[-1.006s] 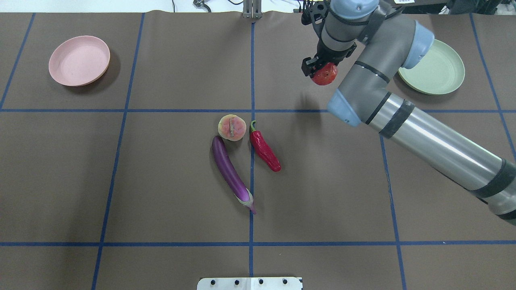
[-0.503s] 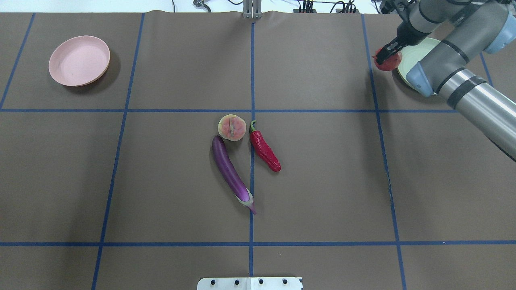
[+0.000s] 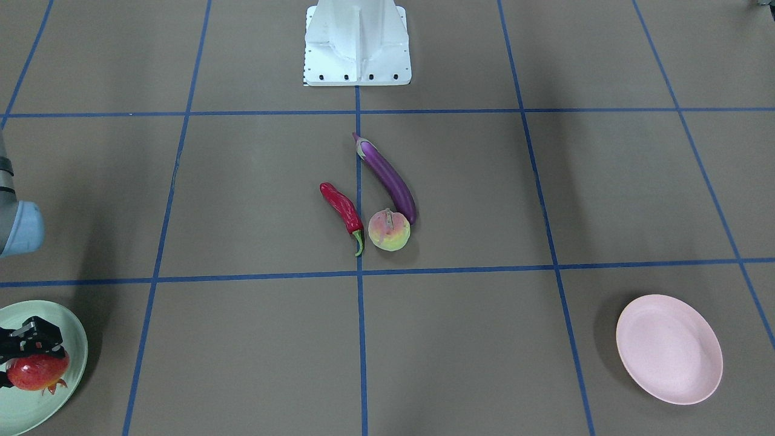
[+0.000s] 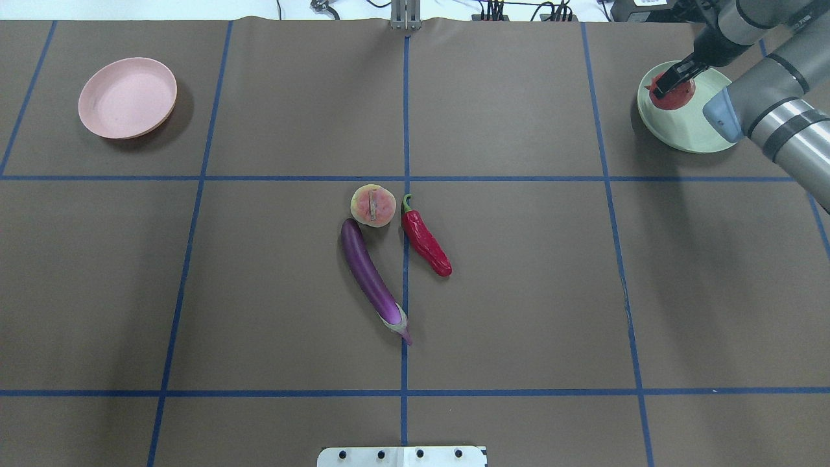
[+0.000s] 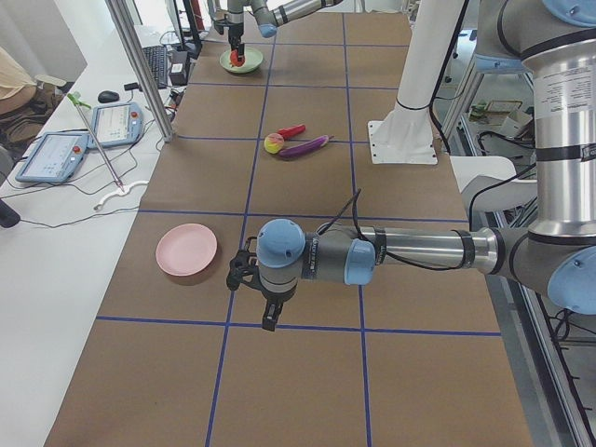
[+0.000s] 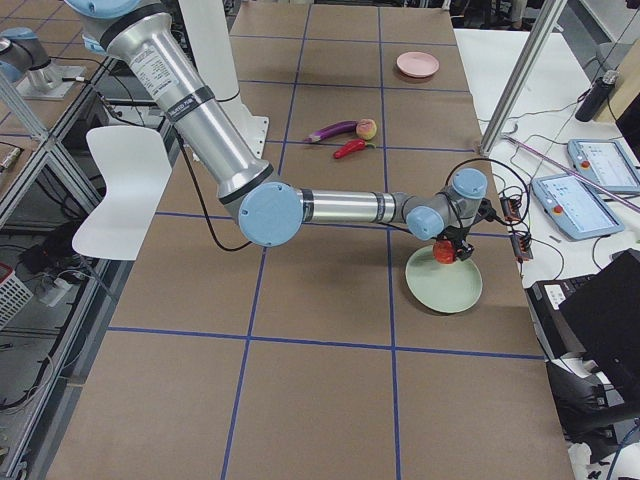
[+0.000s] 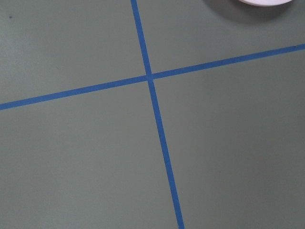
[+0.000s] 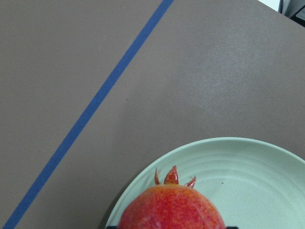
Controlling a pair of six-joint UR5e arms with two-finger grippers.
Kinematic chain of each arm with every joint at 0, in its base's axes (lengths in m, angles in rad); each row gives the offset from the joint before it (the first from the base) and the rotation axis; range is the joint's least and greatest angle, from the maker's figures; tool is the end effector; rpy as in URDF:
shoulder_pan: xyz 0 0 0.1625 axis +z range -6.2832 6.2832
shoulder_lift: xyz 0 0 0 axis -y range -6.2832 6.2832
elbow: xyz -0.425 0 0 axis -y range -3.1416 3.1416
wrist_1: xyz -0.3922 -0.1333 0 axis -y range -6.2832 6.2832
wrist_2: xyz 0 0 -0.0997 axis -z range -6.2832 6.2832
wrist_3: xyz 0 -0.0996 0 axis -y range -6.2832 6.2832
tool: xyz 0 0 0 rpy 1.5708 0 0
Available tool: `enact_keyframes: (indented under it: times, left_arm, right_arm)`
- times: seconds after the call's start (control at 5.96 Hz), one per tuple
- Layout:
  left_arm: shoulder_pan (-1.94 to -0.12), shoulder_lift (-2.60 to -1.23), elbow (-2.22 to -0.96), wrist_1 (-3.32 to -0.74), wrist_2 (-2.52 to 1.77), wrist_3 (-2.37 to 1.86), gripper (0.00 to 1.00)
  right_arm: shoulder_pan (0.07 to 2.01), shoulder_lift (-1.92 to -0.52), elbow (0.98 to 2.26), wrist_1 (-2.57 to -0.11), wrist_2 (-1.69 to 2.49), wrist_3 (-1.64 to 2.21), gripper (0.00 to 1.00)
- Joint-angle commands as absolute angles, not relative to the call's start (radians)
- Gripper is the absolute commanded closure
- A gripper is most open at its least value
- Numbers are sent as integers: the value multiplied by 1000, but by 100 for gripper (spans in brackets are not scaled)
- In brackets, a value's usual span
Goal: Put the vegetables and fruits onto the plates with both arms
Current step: 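Carry the pomegranate to the pale green plate and release it, then move the right gripper back toward the yellow-pink peach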
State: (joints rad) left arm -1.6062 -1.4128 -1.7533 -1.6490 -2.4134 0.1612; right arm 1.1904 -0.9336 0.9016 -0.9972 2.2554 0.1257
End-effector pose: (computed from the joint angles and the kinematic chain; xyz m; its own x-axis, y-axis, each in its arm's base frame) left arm -0.0742 -0.4288 0.6283 0.6648 0.2118 -0.7164 -0.0724 0.9727 0.2204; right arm -0.2206 -0.7411 0.5314 0.6334 -0.4859 0.6022 0.2406 0.8634 0.4435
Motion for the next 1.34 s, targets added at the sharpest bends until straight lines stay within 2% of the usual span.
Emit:
enact_keyframes:
  times: [0.0,0.17,0.34,0.5,0.67,1.17]
  left_arm:
    - [-1606,-1413,-1753,-1649,-2414,163,0]
    - [-1606,-1413,-1753,-1649,-2414,163,0]
    - [-1606,-1413,-1753,-1649,-2414,163,0]
    - [-1606,-1413,-1753,-1649,-2414,163,0]
    - [-1606,-1413,-1753,-1649,-2414,163,0]
    - [-1606,-1413,-1752,-1649,-2414,163,0]
  right_arm:
    - [1192,-927,916,-996,2260,198,1]
    - [1165,-925,999,-999,2258,369,1]
    - [1072,-913,1119,-1009,2238,616,1]
    - [942,-852,1176,-1012,2104,837,1]
    - [807,-778,1178,-1064,1945,970,1]
    - [585,-555,1181,-1295,1751,1190,1]
